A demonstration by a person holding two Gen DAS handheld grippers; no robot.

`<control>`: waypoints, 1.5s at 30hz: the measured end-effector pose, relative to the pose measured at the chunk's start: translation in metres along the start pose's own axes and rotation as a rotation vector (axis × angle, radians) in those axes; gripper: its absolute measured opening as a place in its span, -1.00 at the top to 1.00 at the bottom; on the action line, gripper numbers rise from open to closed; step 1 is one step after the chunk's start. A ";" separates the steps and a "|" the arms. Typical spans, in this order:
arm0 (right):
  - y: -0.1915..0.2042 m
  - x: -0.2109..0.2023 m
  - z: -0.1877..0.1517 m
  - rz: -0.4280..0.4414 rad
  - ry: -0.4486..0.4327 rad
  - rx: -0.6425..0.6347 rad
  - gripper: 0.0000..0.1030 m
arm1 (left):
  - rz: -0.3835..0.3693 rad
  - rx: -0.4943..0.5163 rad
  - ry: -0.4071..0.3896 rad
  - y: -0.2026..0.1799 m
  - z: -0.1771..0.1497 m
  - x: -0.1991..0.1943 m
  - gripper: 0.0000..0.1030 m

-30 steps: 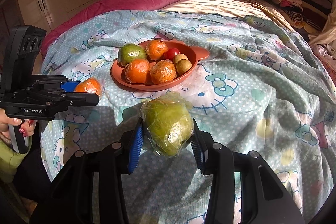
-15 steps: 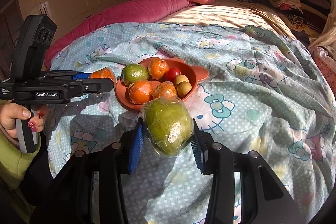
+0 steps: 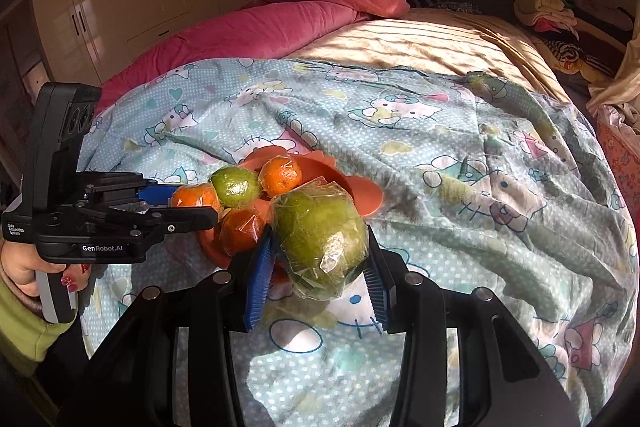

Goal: Organize fruits
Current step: 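Carry the bagged orange and green bagged fruit over the plate and lower them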

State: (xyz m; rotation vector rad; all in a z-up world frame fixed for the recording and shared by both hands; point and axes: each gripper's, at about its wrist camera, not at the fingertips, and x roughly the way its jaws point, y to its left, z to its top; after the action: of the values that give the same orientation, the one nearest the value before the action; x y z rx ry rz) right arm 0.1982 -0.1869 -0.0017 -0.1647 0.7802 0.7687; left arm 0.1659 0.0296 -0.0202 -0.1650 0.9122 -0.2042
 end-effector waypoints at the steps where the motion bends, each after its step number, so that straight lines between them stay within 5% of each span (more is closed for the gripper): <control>1: 0.000 0.002 0.002 0.004 0.002 -0.001 0.21 | -0.001 0.002 0.000 0.000 0.000 0.001 0.30; 45: 0.011 0.078 0.032 0.162 0.112 -0.017 0.18 | 0.017 0.001 -0.011 0.012 0.004 0.009 0.33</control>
State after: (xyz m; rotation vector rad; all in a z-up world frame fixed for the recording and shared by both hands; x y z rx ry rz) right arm 0.2450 -0.1216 -0.0311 -0.1628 0.9014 0.9256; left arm 0.1756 0.0395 -0.0276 -0.1571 0.9025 -0.1881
